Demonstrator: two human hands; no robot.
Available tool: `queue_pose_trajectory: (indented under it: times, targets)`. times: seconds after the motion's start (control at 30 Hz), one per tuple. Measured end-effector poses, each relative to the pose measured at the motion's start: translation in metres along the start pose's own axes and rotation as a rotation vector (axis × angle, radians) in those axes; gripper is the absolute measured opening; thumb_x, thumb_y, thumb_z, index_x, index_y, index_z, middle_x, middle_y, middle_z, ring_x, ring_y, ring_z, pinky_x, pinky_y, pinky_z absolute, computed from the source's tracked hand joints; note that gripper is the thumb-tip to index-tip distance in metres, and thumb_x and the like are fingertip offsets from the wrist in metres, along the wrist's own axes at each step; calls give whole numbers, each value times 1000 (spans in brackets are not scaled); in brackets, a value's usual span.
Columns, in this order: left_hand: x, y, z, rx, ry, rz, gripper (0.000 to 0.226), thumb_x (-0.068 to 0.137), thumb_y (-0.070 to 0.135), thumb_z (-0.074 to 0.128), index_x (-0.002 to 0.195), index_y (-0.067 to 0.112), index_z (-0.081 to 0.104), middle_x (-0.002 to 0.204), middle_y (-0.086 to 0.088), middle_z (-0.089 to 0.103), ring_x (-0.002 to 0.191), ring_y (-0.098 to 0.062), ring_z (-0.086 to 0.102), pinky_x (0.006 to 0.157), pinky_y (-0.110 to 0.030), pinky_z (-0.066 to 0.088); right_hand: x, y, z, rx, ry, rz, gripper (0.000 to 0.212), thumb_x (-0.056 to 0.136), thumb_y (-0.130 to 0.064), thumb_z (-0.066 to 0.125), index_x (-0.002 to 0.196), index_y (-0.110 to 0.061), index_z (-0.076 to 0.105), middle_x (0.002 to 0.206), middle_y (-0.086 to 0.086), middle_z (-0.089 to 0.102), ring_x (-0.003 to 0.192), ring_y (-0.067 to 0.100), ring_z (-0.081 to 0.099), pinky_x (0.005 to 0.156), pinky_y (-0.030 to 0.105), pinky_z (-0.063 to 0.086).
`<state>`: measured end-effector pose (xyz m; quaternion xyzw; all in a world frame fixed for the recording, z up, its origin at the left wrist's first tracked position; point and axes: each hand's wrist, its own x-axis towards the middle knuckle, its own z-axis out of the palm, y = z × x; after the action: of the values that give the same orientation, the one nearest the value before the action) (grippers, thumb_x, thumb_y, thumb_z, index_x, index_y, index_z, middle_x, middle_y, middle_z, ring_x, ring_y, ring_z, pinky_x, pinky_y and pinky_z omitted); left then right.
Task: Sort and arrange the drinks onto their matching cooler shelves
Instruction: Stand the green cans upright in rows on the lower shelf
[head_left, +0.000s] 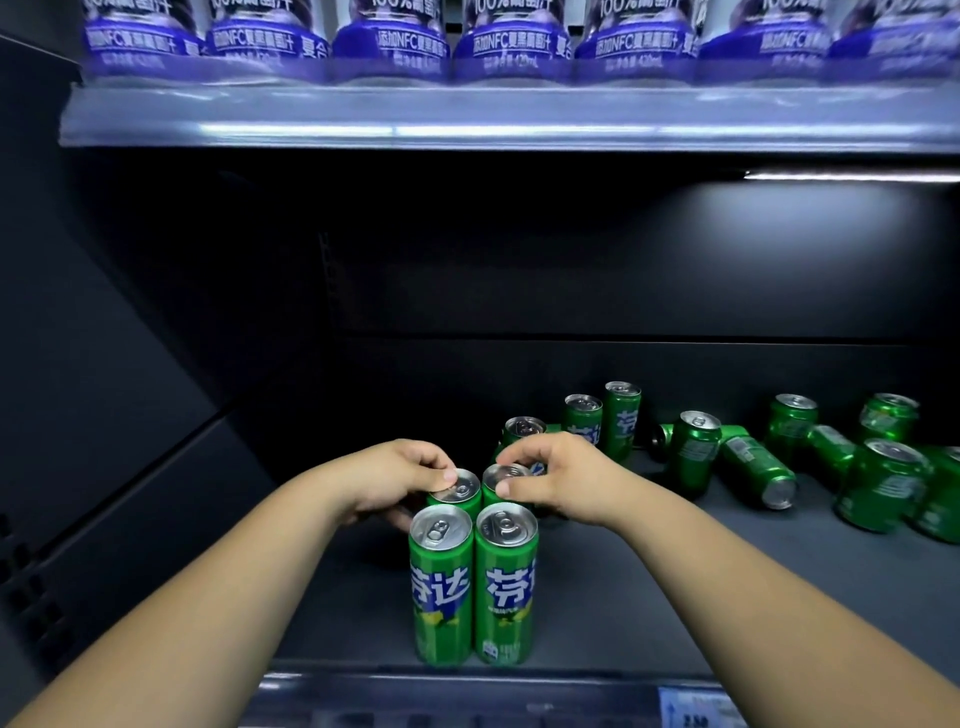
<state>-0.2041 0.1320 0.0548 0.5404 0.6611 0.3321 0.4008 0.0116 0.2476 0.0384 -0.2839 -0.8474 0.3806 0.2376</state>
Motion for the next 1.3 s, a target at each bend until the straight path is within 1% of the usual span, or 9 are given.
queue_pose_trajectory:
  times: [0.23, 0.37, 0.57, 0.7, 0.8, 0.93, 1.0, 1.1, 1.3]
  targets:
    - [-5, 2, 6, 15, 16, 14, 10, 100, 24, 56, 98, 17, 63, 81, 2, 66, 62, -7, 63, 50, -23, 50, -4, -3, -4, -46, -41, -33, 24, 77, -40, 82, 96, -28, 73, 92, -9, 71, 83, 5, 65, 78, 30, 54]
    - [-5, 3, 6, 84, 26, 43, 15, 102, 25, 53, 110, 17, 63, 87, 3, 67, 67, -8, 63, 51, -22, 50, -8, -1, -2, -3, -38, -41, 17, 83, -33, 80, 98, -27, 74, 93, -11, 71, 83, 0, 64, 79, 30, 54]
    - [2, 4, 0, 220, -35, 63, 15, 101, 29, 53, 107, 22, 65, 101, -7, 70, 81, -12, 66, 63, -30, 55, -12, 5, -3, 84, -62, 7, 23, 81, -44, 74, 102, -33, 73, 102, -10, 71, 97, 9, 68, 90, 39, 56]
    - [13, 10, -4, 233, -66, 57, 15, 98, 21, 59, 107, 12, 67, 92, -6, 70, 74, -10, 63, 64, -25, 53, -15, 8, -5, 246, -104, 56, 27, 86, -35, 75, 112, -30, 71, 110, -4, 71, 93, 4, 64, 78, 27, 53]
    - [27, 16, -6, 295, -16, 148, 12, 94, 20, 65, 104, 15, 69, 95, 0, 70, 75, -6, 61, 68, -19, 50, -17, 16, -6, 389, -11, 79, 38, 78, -34, 79, 115, -31, 69, 117, 4, 71, 94, 6, 65, 73, 25, 50]
    - [49, 29, -8, 353, 62, 189, 28, 88, 31, 72, 114, 27, 64, 107, -1, 68, 96, -18, 68, 80, -32, 57, -18, 34, -20, 349, 196, 96, 33, 87, -8, 76, 108, -31, 65, 117, 6, 68, 92, 7, 66, 78, 23, 54]
    - [60, 37, -3, 351, 58, 186, 38, 85, 31, 76, 120, 29, 60, 112, 2, 64, 101, -18, 66, 80, -37, 58, -18, 48, -28, 311, 281, 127, 36, 86, -10, 78, 108, -34, 63, 121, 7, 67, 97, 11, 68, 85, 28, 57]
    - [80, 47, 3, 445, 53, 217, 52, 78, 34, 81, 124, 33, 56, 116, 7, 62, 99, -11, 63, 82, -32, 56, -12, 65, -39, 229, 357, 181, 44, 84, -17, 80, 123, -27, 62, 125, 4, 66, 106, 15, 68, 94, 34, 57]
    - [106, 67, 19, 587, 18, 211, 71, 69, 33, 86, 130, 36, 52, 121, 12, 57, 102, -7, 60, 89, -26, 50, 13, 80, -51, 164, 422, 220, 64, 78, -19, 83, 135, -25, 57, 130, -3, 62, 111, 15, 65, 97, 38, 56]
